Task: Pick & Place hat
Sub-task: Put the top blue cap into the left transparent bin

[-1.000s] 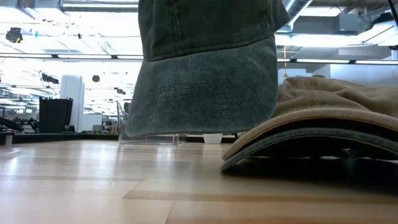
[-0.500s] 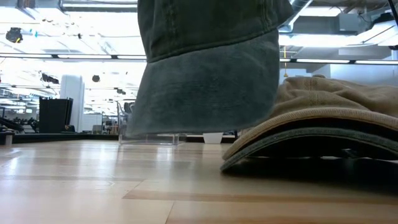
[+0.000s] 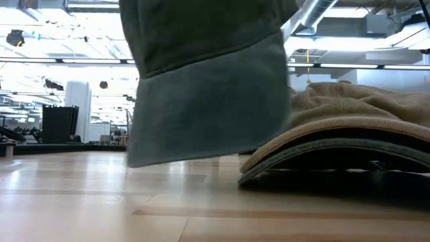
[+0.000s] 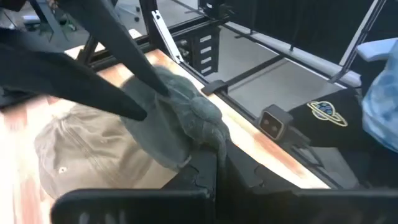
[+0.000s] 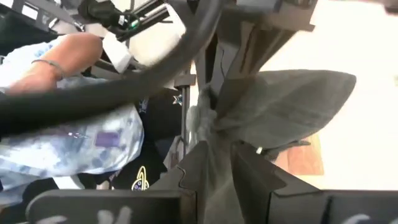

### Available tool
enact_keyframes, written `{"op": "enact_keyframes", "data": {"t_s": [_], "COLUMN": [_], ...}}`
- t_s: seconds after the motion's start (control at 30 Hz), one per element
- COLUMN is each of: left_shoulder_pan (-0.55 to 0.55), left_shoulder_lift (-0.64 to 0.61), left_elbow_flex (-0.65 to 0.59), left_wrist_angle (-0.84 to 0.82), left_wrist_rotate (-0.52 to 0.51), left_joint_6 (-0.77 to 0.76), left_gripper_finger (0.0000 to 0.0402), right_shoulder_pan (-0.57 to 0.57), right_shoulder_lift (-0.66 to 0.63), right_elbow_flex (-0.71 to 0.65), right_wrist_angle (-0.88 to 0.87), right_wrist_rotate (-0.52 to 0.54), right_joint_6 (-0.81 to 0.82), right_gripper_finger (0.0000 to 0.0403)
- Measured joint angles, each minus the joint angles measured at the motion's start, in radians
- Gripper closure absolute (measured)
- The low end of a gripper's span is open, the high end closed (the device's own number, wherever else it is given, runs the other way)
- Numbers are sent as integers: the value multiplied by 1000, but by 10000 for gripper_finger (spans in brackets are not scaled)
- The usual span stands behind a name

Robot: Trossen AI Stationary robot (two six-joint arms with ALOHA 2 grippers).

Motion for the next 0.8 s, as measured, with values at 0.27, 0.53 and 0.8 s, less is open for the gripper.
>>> {"op": "enact_keyframes", "data": {"t_s": [0.27,0.53,0.8], "left_shoulder_pan": [0,28,126], "left_shoulder_lift": [-127,-274,-416], "left_elbow_flex": [0,-1,-1], "left_wrist_angle": [-119,-231,-291], "left_wrist_rotate": [0,-2,-4], "left_joint_6": [-31,-86,-124], "left_gripper_finger": [392,392,391], "right_shoulder_pan": [-1,-13,-18], "right_shoulder_lift": [-1,-47,-107], "right_elbow_flex": [0,1,1], "right_wrist_angle": [15,-14,-186], "right_wrist_rotate": [-9,12,214], "right_joint_6": [-2,-92,-116], "right_gripper_finger": [341,341,342]}}
